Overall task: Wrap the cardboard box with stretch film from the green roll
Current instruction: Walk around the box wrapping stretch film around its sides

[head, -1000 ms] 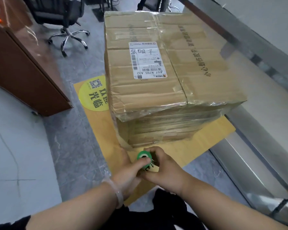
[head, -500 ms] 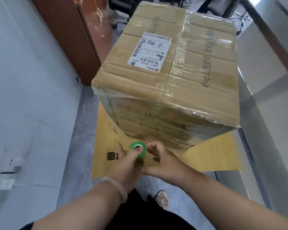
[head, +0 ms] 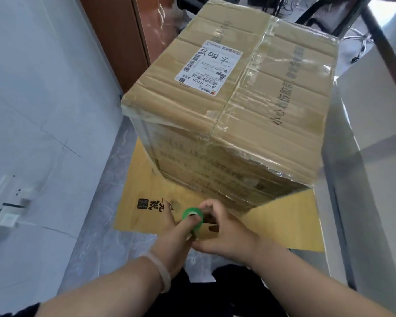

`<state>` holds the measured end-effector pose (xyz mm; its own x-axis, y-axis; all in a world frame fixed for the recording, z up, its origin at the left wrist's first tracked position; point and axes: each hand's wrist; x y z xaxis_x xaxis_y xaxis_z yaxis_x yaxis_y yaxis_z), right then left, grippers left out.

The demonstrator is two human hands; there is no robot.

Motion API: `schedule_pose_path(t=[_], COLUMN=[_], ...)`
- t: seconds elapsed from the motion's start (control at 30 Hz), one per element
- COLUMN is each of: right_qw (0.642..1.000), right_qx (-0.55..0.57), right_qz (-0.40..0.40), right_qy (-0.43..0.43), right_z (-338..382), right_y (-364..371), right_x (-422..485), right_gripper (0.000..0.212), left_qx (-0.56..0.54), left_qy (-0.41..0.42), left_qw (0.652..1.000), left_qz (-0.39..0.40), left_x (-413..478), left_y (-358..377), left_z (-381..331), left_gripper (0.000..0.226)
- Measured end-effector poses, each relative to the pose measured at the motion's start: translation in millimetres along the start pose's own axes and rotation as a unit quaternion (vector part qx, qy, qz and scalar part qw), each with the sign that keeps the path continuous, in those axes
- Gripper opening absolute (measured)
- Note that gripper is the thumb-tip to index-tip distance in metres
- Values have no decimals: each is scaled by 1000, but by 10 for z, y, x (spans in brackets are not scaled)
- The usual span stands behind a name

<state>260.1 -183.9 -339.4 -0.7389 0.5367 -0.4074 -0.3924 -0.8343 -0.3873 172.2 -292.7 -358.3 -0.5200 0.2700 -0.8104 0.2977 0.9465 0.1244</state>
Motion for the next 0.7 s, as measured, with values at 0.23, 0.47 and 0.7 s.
schedule_pose_path(t=[0.23, 0.47, 0.7], right_qw=[983, 962, 968], right_qx=[-105, -60, -43], right_qz=[148, 262, 240], right_qy=[-27, -47, -54], right_z=[-164, -518, -443], right_y=[-614, -1237, -1334], right_x=[-46, -172, -118], right_gripper=[92, 109, 89], left_qx=[-32, -139, -209], left_qy=[50, 57, 50], left_qw=[997, 980, 962], left_qz=[-54, -129, -169], left_x=[-239, -577, -673], left_y=[517, 1038, 1262], left_z=[364, 643, 667], left_gripper=[112, 99, 79])
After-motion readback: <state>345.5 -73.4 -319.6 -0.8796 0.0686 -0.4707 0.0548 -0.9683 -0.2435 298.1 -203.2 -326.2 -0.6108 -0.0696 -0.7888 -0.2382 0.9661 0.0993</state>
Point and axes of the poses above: each hand's wrist, its own x-axis towards the middle knuckle, its own y-axis out of the palm, z = x × y, and after that the axes turned 15 degrees about -z, right-handed
